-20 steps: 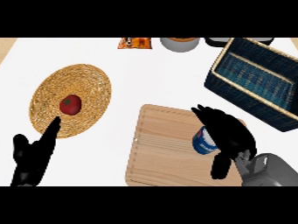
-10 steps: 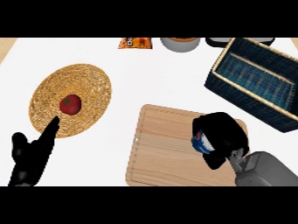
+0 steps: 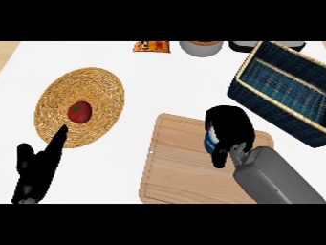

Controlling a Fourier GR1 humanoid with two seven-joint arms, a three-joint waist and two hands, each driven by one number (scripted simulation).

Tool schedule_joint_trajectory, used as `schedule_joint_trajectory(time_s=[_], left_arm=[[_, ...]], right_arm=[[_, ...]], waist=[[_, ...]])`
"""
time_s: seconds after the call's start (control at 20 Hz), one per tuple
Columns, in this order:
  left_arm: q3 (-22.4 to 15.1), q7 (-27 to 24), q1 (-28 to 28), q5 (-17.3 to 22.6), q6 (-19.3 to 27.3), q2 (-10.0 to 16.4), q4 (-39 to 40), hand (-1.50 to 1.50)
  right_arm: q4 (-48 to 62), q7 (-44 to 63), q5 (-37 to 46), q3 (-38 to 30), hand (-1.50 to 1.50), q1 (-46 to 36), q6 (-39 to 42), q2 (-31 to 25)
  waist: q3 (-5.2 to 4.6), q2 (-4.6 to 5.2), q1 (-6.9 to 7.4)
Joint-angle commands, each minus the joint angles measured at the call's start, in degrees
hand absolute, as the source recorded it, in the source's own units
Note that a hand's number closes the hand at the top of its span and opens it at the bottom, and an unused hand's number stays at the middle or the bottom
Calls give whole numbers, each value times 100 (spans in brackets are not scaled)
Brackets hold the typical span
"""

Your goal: Pick the can from the cutting board and place it in the basket

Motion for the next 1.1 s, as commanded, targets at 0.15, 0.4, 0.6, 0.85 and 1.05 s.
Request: schedule_joint_trajectory(time_s=[0.15, 0.4, 0.6, 0.85, 1.05], left_arm=[[-139, 318, 16, 52, -128, -61, 270, 0], [-157, 257, 83, 56, -123, -141, 292, 0], [-126, 281, 111, 29, -91, -133, 303, 0], [-133, 222, 77, -38, -76, -180, 421, 0], [-156, 197, 170, -87, 22, -304, 486, 0]], right_arm=[[1275, 2568, 871, -814, 150, -1369, -709, 1376], [782, 2560, 1225, -1610, 150, -2004, -2562, 1677], [571, 2687, 1915, -1898, 150, -2699, -3420, 1688], [972, 3239, 2799, -2286, 150, -3685, -3508, 1693], [1183, 3428, 3359, -2847, 150, -4402, -2891, 1694]], waist=[[-82, 111, 224], [-49, 61, 126], [-65, 37, 145], [-82, 54, 134], [-79, 15, -31]])
